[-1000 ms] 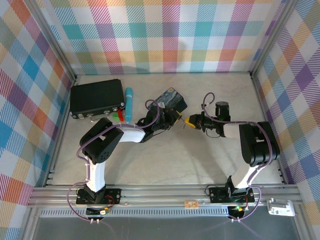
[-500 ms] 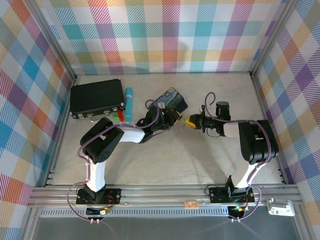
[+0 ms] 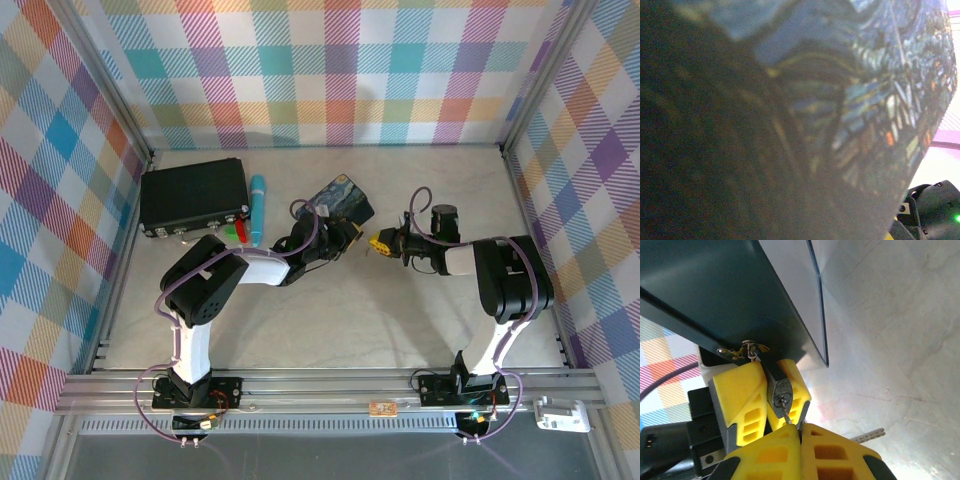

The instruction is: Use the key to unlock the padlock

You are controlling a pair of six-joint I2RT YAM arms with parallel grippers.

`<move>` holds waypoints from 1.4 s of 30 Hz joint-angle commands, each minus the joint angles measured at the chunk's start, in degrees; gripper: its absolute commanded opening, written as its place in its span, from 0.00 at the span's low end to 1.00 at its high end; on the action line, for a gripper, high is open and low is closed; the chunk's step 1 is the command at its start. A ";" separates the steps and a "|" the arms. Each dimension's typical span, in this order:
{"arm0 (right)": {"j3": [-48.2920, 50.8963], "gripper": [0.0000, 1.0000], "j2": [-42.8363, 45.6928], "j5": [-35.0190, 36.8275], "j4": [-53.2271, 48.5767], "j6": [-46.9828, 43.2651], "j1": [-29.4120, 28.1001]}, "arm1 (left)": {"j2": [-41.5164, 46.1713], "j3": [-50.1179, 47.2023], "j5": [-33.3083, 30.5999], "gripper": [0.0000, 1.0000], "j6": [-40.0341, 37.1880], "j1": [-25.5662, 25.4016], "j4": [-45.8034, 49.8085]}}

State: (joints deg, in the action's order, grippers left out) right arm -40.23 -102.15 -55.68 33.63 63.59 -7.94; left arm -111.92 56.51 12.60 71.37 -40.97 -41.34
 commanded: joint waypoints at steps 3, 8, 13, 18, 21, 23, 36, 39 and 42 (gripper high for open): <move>-3.22 0.00 1.56 7.82 -7.06 -11.81 -2.83 | 1.78 3.07 8.22 0.00 2.43 -2.74 -1.15; -2.94 0.00 2.77 11.43 -8.53 -15.02 -3.91 | 2.47 3.17 7.01 0.00 3.06 -2.91 0.69; -3.33 0.00 3.20 13.46 -9.51 -14.43 -3.96 | 2.81 3.43 7.24 0.00 2.98 -3.10 2.14; -1.11 0.00 3.15 13.42 -1.27 -1.19 -5.30 | 2.41 3.34 6.49 0.00 2.98 -3.45 1.31; 1.10 0.00 3.86 13.72 2.97 8.14 -5.24 | 2.23 3.68 6.30 0.00 1.93 -3.49 1.25; 1.67 0.00 4.18 12.35 5.34 13.87 -5.15 | 2.26 4.00 6.27 0.00 -0.01 -3.45 2.00; 7.14 0.00 0.62 6.24 40.40 61.69 -5.47 | 1.74 4.04 6.21 0.00 -10.17 -3.23 1.24; 7.23 0.00 -1.26 8.74 46.62 66.95 -6.26 | 1.01 4.63 6.12 0.00 -10.38 -3.30 0.16; 7.37 0.00 -1.13 11.24 47.06 67.76 -7.07 | 0.22 5.51 5.67 0.00 -10.94 -3.52 0.04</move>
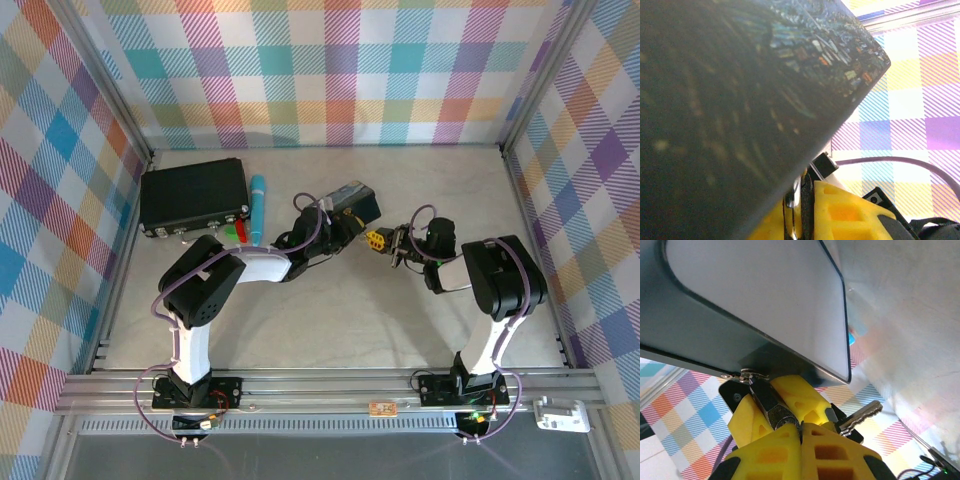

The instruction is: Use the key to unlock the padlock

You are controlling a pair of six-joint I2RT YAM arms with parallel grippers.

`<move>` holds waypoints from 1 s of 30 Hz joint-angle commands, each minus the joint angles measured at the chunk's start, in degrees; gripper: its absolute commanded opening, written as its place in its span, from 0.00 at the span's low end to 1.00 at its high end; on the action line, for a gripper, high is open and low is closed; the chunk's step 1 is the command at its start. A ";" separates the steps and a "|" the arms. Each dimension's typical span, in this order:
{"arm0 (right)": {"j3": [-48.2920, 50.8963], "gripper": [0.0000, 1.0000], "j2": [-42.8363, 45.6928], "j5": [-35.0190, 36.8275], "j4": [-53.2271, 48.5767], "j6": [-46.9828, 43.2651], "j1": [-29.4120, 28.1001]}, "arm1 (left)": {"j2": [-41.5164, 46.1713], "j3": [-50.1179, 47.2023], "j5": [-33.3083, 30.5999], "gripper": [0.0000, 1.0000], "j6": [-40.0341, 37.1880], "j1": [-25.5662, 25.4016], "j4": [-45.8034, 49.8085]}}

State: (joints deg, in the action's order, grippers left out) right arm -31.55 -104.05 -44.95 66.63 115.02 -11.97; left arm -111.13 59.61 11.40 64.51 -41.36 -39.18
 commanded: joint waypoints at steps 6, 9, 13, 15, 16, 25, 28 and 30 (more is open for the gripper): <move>-0.27 0.00 2.97 6.00 14.05 17.86 -3.11 | -0.79 2.00 3.08 0.00 -6.11 -3.45 -1.91; -1.07 0.00 3.33 6.44 13.99 16.80 -3.32 | -1.28 2.32 2.40 0.00 -6.53 -3.47 -1.56; -4.03 0.00 1.98 1.15 8.48 6.79 -3.15 | -0.51 3.90 1.46 0.00 -8.71 -3.48 2.93; -3.84 0.00 2.36 -0.60 1.85 -0.39 -3.14 | -0.31 5.03 1.26 0.00 -9.46 -3.53 5.39; -3.40 0.00 2.77 -0.66 -1.27 -3.90 -3.15 | -0.31 5.36 1.11 0.00 -9.42 -3.44 6.06; -4.24 0.00 5.97 -0.64 -19.55 -25.41 -2.89 | -1.62 5.51 0.07 0.00 -7.88 -3.47 7.15; -5.25 0.04 7.01 0.56 -27.55 -33.11 -2.79 | -1.88 5.60 -0.34 0.00 -7.43 -3.52 7.64; -5.19 0.10 8.07 1.93 -32.18 -37.41 -2.82 | -2.05 5.73 -0.81 0.00 -7.00 -3.47 8.31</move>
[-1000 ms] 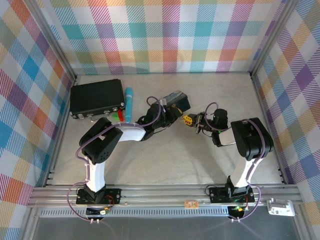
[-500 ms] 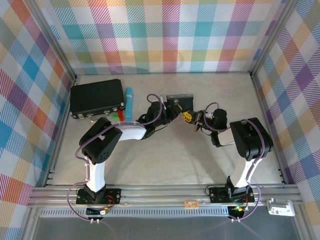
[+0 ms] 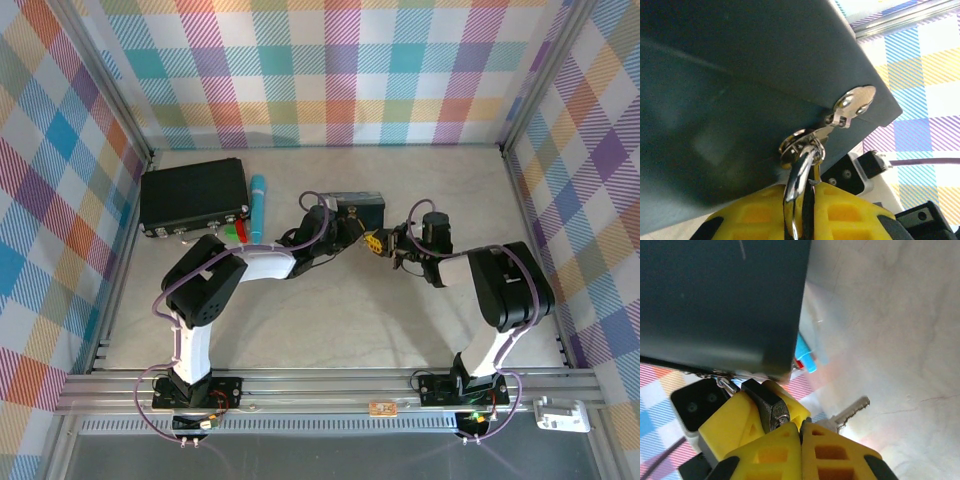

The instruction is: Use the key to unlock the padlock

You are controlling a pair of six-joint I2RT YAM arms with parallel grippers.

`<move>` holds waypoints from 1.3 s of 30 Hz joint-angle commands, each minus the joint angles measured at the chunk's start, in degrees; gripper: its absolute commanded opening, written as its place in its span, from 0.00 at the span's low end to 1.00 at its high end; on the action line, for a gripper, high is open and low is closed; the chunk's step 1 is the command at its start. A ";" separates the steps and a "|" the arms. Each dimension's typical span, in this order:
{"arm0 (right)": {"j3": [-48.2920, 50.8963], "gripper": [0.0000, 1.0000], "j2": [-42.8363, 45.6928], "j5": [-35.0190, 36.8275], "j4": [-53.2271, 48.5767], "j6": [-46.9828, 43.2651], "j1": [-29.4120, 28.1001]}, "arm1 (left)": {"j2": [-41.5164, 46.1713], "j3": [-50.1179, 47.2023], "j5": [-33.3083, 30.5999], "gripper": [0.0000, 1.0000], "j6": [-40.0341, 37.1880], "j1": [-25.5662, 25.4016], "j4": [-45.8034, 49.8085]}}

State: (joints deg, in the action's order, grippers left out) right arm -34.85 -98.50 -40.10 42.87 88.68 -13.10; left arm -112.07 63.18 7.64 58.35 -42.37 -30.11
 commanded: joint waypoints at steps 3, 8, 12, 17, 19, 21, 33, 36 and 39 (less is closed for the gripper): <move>-1.51 0.24 5.68 0.25 -16.26 -18.22 -1.57 | -1.43 2.54 2.33 0.00 0.25 -2.46 -0.63; -3.56 0.32 13.40 7.03 -36.05 -34.37 -1.54 | -1.81 3.26 1.76 0.00 2.65 -2.46 0.34; -6.10 0.36 19.20 13.84 -50.56 -46.85 -1.57 | -2.18 4.03 2.07 0.00 5.11 -2.52 0.85; -6.86 0.35 23.30 17.59 -57.01 -59.23 -2.00 | -2.55 5.78 3.68 0.00 6.65 -2.52 4.11; -6.98 0.35 24.16 19.25 -57.42 -64.09 -2.93 | -2.33 6.14 4.20 0.00 6.97 -2.50 5.58; -7.11 0.36 24.60 21.12 -56.32 -69.03 -4.38 | -2.04 6.59 5.08 0.00 7.45 -2.46 7.61; -12.29 0.37 18.16 27.41 -50.27 -88.20 -9.24 | -1.30 6.23 8.26 0.00 11.56 -2.47 9.80; -14.17 0.36 15.21 28.16 -50.04 -90.68 -10.64 | -1.14 6.73 8.67 0.00 11.64 -2.48 10.62; -15.37 0.35 13.57 29.31 -50.93 -91.80 -10.90 | -1.22 6.76 8.87 0.00 12.06 -2.47 10.68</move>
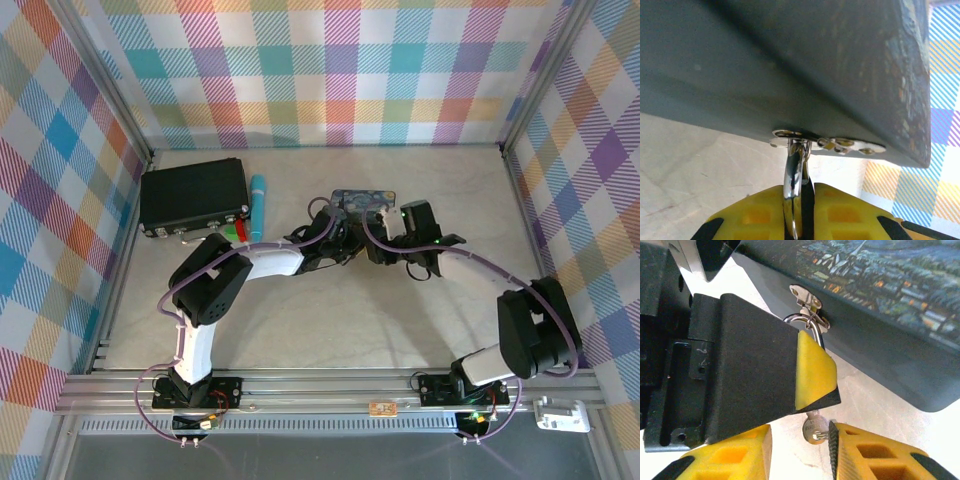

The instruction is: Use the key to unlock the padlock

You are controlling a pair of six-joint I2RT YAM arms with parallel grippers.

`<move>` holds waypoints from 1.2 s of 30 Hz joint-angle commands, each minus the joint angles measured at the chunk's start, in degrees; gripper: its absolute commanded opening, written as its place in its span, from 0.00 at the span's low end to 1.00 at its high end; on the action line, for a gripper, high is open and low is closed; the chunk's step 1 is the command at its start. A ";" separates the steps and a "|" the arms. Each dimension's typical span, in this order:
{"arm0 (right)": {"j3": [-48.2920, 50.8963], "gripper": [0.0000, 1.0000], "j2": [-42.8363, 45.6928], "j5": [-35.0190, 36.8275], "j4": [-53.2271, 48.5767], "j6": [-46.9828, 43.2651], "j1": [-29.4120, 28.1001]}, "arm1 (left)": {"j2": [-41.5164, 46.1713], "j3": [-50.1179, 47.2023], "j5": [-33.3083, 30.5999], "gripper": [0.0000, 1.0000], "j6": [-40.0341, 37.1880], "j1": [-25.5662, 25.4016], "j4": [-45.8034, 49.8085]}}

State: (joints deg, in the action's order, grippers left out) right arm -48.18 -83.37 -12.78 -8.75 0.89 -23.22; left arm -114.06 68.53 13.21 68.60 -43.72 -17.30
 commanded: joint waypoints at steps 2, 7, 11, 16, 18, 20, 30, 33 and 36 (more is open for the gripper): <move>-1.79 0.34 -1.69 2.87 0.29 -4.73 -0.86 | 0.86 1.41 3.23 0.00 2.06 -1.14 -2.08; -1.06 0.33 -0.30 1.72 -1.20 -4.79 -1.00 | 0.88 2.08 3.22 0.00 2.13 -0.95 -1.01; 2.12 0.33 2.93 0.42 0.92 -2.99 -0.90 | 1.18 2.35 3.21 0.00 2.48 -0.88 -0.29; 1.56 0.32 2.80 -0.01 -0.48 -2.96 -0.96 | 1.41 2.88 3.31 0.00 2.42 -0.85 1.21; 1.01 0.32 3.69 -0.59 -2.11 -1.95 -0.95 | 1.23 3.27 3.18 0.00 2.29 -0.75 2.00; 1.95 0.33 5.81 -0.50 -2.04 -0.54 -0.96 | 1.06 3.28 2.92 0.00 2.42 -0.81 2.01; 3.29 0.36 5.66 0.09 -1.93 -0.25 -0.86 | 0.79 4.14 3.05 0.00 2.42 -0.12 2.61; 2.89 0.36 3.66 0.05 -1.13 -0.95 -0.86 | 1.20 4.57 3.61 0.00 2.50 0.09 3.35; 2.13 0.38 2.88 -0.01 -1.44 -1.87 -0.86 | 1.80 4.81 3.88 0.00 2.18 0.27 4.14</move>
State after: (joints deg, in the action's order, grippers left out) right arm -45.41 -80.12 -11.62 -10.44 0.05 -23.73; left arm -114.08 70.87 15.20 69.89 -43.92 -13.43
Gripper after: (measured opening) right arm 0.379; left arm 0.131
